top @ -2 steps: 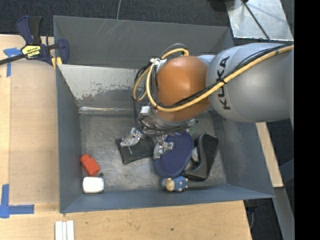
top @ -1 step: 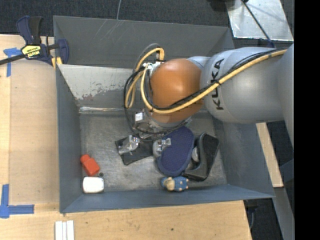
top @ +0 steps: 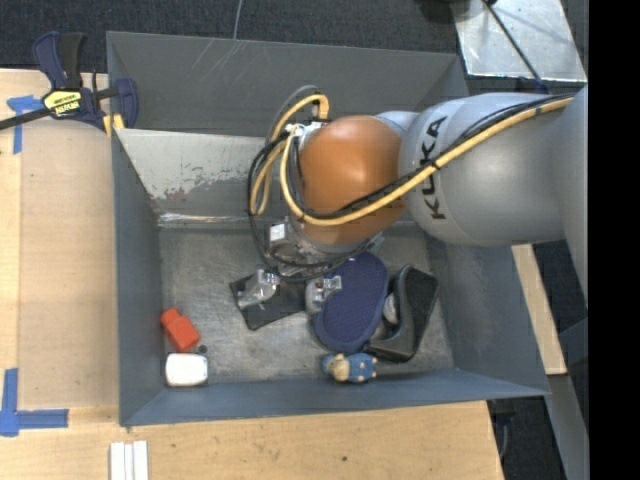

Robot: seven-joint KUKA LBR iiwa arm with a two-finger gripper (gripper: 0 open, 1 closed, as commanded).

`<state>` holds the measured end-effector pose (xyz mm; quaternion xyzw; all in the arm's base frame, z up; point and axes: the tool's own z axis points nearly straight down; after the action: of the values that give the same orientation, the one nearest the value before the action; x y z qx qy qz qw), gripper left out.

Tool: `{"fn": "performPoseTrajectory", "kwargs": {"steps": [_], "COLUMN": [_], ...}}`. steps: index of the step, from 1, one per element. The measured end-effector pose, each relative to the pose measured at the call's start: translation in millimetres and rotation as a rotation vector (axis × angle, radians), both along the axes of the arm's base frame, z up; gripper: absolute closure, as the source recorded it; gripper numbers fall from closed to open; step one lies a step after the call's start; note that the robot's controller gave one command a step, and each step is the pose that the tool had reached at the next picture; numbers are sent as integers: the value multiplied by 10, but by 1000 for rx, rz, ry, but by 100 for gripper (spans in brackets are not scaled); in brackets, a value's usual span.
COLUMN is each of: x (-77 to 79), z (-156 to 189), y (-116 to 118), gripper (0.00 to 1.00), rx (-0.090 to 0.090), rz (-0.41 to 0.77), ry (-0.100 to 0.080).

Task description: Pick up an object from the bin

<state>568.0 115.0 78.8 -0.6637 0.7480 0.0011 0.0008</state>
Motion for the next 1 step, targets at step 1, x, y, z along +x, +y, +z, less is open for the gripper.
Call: {"fn": "performPoseTrajectory", "kwargs": {"steps": [1], "x": [26], "z": [27], "y": [30], "gripper": [100], "rx": [8], "rz": [0], "ry": [-11]}}
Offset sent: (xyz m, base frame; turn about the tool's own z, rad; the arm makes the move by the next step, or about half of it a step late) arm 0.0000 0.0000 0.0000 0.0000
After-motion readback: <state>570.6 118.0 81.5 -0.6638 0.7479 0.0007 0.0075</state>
